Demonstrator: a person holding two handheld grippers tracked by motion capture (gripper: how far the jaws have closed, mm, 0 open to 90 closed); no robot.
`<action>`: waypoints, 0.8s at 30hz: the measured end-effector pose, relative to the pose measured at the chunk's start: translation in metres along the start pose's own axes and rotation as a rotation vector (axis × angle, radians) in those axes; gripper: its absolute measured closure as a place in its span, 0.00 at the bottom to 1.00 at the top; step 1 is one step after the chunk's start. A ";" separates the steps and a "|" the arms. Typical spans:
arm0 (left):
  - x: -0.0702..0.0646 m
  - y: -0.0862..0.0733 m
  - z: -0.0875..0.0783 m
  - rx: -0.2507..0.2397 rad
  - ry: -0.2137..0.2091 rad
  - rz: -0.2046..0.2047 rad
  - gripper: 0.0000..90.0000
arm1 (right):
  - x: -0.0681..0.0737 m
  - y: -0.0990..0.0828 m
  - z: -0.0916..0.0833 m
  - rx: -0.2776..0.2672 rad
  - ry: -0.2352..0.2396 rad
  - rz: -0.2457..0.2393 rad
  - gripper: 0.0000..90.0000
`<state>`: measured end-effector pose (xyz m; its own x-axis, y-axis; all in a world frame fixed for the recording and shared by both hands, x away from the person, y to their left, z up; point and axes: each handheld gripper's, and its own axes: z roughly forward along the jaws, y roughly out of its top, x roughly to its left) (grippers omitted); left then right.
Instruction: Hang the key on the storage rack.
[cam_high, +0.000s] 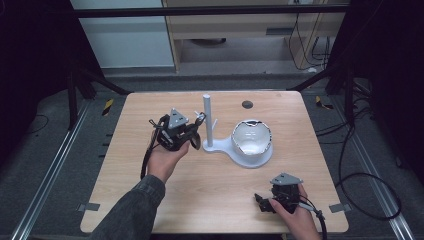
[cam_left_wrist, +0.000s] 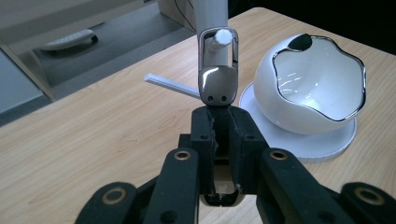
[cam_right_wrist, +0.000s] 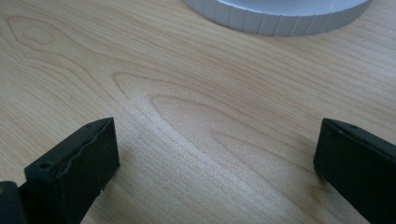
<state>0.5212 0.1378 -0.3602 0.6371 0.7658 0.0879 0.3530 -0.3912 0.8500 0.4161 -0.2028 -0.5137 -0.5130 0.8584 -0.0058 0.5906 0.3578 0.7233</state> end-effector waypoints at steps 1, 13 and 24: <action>0.001 0.000 0.005 0.001 -0.007 -0.011 0.90 | 0.000 0.000 0.000 -0.001 0.000 -0.001 0.00; -0.002 -0.003 0.024 0.004 -0.013 -0.016 0.90 | 0.000 0.000 0.000 0.000 0.000 0.000 0.00; -0.002 -0.005 0.031 -0.012 -0.010 -0.025 0.90 | 0.000 0.000 -0.001 0.004 0.009 0.009 0.00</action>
<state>0.5397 0.1220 -0.3806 0.6351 0.7700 0.0612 0.3604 -0.3655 0.8582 0.4157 -0.2028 -0.5130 -0.5132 0.8582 0.0068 0.5979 0.3519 0.7202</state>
